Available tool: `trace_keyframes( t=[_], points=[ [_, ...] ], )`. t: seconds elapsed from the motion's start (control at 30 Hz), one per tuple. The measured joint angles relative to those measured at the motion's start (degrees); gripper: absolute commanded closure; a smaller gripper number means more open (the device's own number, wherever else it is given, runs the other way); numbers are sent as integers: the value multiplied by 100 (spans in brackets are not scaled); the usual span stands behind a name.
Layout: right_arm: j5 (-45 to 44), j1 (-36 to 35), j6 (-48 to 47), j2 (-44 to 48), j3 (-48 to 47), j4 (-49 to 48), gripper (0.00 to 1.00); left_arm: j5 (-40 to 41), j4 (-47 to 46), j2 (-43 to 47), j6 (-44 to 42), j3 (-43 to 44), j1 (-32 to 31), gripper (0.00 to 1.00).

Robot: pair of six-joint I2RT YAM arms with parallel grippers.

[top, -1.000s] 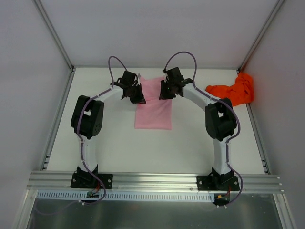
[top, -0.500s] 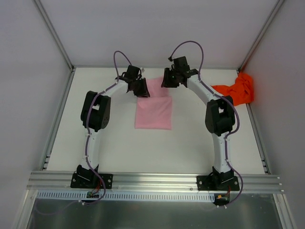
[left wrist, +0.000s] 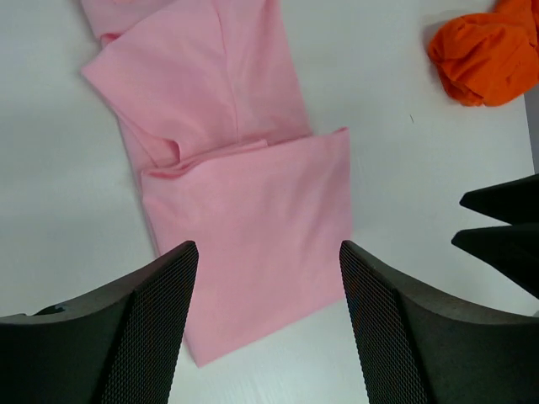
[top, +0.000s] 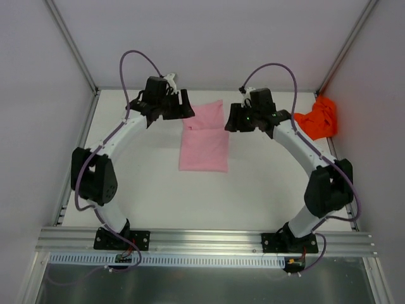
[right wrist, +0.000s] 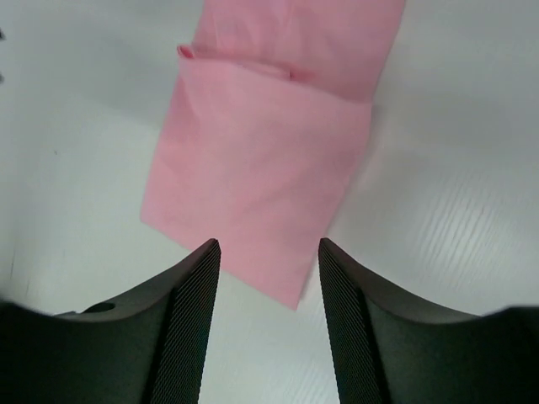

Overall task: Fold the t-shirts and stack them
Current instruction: Fold the folded rectangular tshirt in 1/3 of the way, then grab one side of the 2/3 rectangular tshirt with both arms

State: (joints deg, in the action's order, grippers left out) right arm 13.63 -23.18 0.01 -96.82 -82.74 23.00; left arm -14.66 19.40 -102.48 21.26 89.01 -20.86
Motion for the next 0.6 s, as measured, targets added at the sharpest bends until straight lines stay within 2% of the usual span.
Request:
trace_keyframes(
  t=[0.1,0.17,0.2,0.4,0.6],
  points=[
    [42,-13,160,728,1038,-164,45,13,-251,850,92,-866,33,32],
    [61,-33,308,896,1617,-328,45,-26,-444,1176,205,-1565,35,32],
    [63,-44,435,914,2046,-404,45,-55,-564,1250,286,-2028,35,32],
    [63,-190,868,824,3171,-553,45,-186,-702,1235,734,-3805,22,33],
    [81,-393,1156,503,3285,-1040,44,-317,-1134,1075,981,-4133,17,36]
  ],
)
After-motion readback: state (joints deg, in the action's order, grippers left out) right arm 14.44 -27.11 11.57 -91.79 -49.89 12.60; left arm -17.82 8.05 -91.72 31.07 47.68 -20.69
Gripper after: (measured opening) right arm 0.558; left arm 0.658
